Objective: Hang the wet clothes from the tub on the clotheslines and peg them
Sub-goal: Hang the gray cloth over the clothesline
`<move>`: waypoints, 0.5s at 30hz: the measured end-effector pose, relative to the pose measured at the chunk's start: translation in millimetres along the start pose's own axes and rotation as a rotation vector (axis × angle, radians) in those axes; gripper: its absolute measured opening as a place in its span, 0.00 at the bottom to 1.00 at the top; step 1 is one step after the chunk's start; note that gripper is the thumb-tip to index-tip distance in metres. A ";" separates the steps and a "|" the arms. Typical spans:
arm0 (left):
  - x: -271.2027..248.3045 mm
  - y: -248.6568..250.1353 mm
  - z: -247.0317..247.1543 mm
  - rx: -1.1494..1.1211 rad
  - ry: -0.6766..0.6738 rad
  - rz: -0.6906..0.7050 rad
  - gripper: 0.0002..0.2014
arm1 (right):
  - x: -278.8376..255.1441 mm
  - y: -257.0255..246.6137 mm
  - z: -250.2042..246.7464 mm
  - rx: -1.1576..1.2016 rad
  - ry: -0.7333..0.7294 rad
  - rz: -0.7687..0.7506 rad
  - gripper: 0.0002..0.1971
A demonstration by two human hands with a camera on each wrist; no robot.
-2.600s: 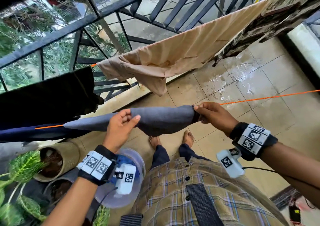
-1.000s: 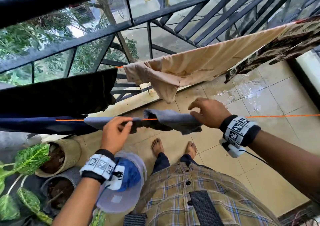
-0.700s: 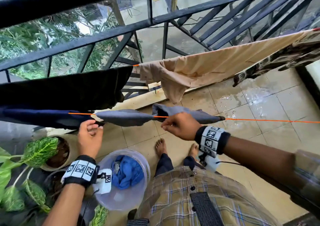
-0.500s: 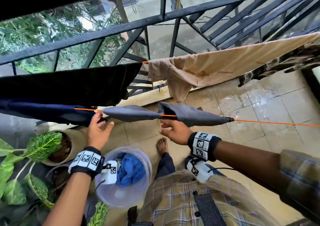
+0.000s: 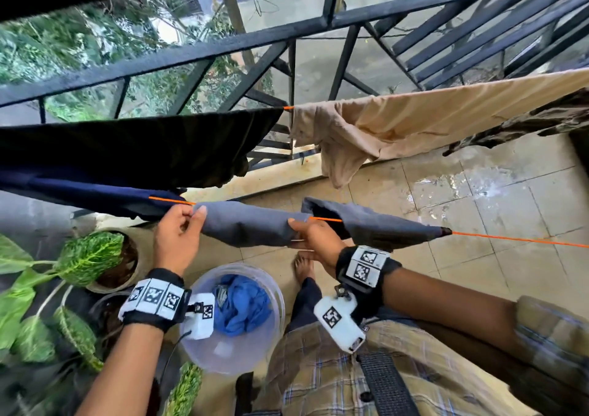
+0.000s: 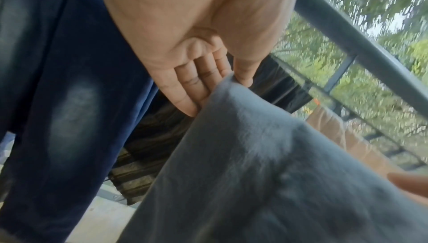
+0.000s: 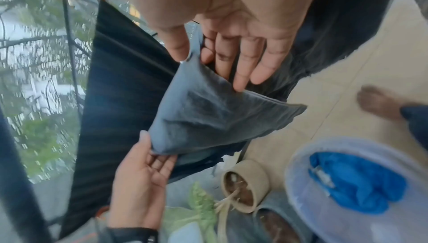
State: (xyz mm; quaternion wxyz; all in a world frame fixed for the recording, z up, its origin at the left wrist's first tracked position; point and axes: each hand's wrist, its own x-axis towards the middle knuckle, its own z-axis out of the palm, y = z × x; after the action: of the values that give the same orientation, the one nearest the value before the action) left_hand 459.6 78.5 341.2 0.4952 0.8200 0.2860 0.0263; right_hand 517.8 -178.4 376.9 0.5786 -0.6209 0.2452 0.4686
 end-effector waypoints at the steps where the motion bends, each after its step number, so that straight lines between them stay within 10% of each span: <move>1: 0.6 5.5 -5.6 0.005 0.027 -0.003 0.08 | -7.9 -4.8 -0.9 0.028 -0.051 0.042 0.08; 8: 38.2 31.7 -28.3 0.118 0.056 -0.126 0.13 | -10.8 -46.8 -10.5 0.087 -0.006 -0.093 0.02; 15: 45.6 51.4 0.6 0.704 -0.041 -0.061 0.15 | 10.2 -63.7 -1.3 -0.147 0.057 -0.107 0.11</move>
State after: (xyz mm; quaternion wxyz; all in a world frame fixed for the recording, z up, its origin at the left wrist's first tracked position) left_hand 520.7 82.8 372.4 0.1882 0.9318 0.2920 -0.1054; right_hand 576.7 -163.9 399.2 0.5484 -0.6869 0.1930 0.4361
